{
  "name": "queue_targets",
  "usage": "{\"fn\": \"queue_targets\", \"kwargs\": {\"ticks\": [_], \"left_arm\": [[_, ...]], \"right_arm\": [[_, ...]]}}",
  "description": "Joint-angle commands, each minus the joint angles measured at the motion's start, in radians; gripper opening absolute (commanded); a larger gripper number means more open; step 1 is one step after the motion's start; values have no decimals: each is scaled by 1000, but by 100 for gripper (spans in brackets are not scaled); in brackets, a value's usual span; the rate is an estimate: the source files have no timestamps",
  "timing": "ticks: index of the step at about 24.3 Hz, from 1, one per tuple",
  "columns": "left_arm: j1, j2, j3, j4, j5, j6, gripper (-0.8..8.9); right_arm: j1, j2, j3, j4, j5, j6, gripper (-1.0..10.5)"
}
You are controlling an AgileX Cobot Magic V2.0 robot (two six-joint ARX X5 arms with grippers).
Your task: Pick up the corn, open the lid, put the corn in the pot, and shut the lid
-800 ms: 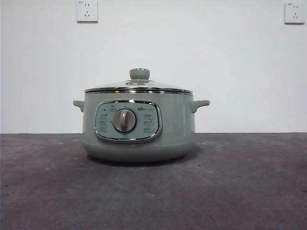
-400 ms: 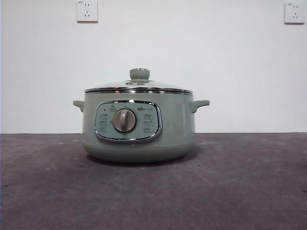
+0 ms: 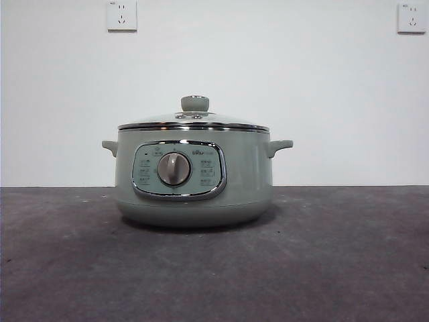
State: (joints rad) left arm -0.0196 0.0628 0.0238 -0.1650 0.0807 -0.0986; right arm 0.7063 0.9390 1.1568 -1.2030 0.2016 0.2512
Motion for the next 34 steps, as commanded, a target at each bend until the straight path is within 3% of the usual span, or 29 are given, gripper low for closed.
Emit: {"fn": "queue_targets", "kwargs": {"ticks": [1,2,3,4,6,8,12,14,16,21,27,34], "left_arm": [[3,14,-11,0,-2,-5,-3],[3,19,-11,0,-2,-5,-3],[3,25,-11,0,-2,-5,-3],[3,30,-11,1,-2,-5,-3],[3,40,-11,-1,-2,-5,-3],[3,45,-11,-2,-2,-5,-3],[3,67,-11,-1,-2,-5,-3],[3,79,-11,-2,-2,-5,-3],[3,87,-10,-5,-2,-5,-3],[3,123,-10,-3,-2,-5,-3],[3,161,-10,3,-2,-5,-3],[3,171,-9,10,1,-5,-3]], "right_arm": [[-23,-31,-13,11,18,7,-16],[-48,-49,-16,17,30,-37,-10],[-87,-71,-29,34,74,-167,2],[-129,-105,-56,66,82,-246,1],[-213,-195,-139,156,74,-320,1],[-303,-294,-257,266,84,-323,1],[-481,-520,-528,470,193,-324,1],[-537,-600,-631,637,239,-331,1],[-577,-672,-716,780,234,-329,1],[-629,-805,-933,975,140,-277,1],[-676,-931,-1131,993,-112,-226,1],[-675,-931,-1141,1023,-116,-228,1]]}}
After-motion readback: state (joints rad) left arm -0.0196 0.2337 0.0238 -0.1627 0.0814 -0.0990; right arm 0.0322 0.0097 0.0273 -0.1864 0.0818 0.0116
